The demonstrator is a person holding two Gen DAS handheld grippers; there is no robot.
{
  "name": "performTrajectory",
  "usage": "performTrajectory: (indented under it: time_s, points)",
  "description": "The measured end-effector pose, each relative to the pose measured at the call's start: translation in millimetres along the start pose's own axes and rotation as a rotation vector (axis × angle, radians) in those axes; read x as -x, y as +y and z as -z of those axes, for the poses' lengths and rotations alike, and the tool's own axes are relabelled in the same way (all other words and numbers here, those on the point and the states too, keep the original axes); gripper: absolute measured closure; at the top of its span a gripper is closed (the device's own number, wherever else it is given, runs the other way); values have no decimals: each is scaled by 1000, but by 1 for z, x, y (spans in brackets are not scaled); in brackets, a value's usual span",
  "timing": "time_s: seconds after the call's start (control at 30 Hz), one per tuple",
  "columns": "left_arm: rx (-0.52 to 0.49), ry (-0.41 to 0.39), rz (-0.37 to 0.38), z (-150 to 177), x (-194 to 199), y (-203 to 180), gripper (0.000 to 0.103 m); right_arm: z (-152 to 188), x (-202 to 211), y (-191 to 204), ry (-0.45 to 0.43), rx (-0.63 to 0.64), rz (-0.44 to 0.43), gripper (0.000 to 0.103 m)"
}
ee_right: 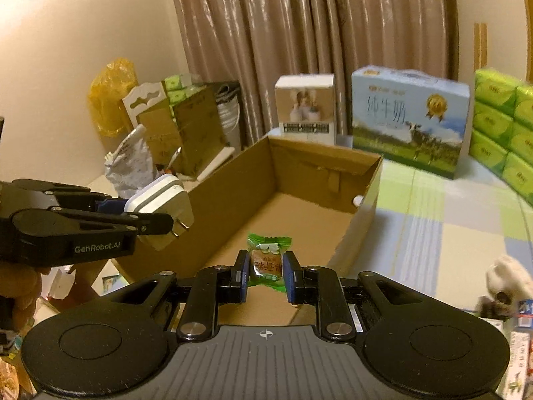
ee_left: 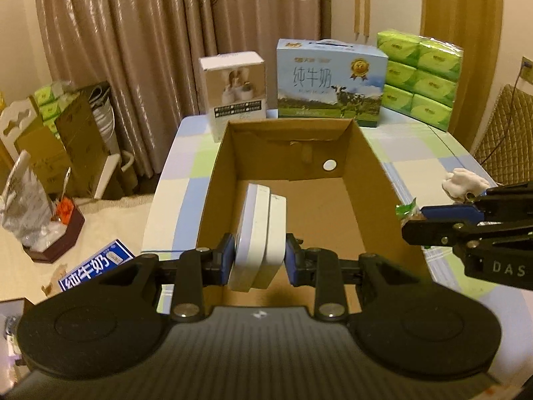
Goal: Organize objects
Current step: 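Carry candy and white device to the cardboard box and release both, then grasp the black lighter with right while left grasps the green spray box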
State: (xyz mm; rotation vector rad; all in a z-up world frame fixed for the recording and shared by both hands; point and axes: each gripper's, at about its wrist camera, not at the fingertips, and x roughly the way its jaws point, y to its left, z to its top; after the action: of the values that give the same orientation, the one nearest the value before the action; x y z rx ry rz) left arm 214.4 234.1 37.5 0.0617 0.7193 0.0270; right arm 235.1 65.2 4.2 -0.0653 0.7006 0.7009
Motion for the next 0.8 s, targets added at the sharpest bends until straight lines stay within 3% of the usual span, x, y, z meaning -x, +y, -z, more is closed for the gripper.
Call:
performTrajectory:
  time_s: [0.1,0.13,0.17,0.2,0.23,0.43,0.8]
  points:
    - [11,18,15,7,-14,5,76,-1,-11,0,6,12,-5,84]
    - [13,18,18,9,-17,5,75,-1,-15,-2,-1,13,-17,74]
    - [15,20,13,11,-21,5,66,-1,-17,-3,-6,12,-23,63]
    - [20,20,7,12,-23,6,57,-1,-18,-6,-21,6,-24,41]
    - [26,16,6,13,-23,7,55,0,-15,-7,-44,-4,-22,33]
    - [58,-24,-7,12,2,3,55,2,21,-22,-104,-56,17,33]
    - [58,-146,79,8,93,-71,28,48,168,-60,-220,-81,228,23]
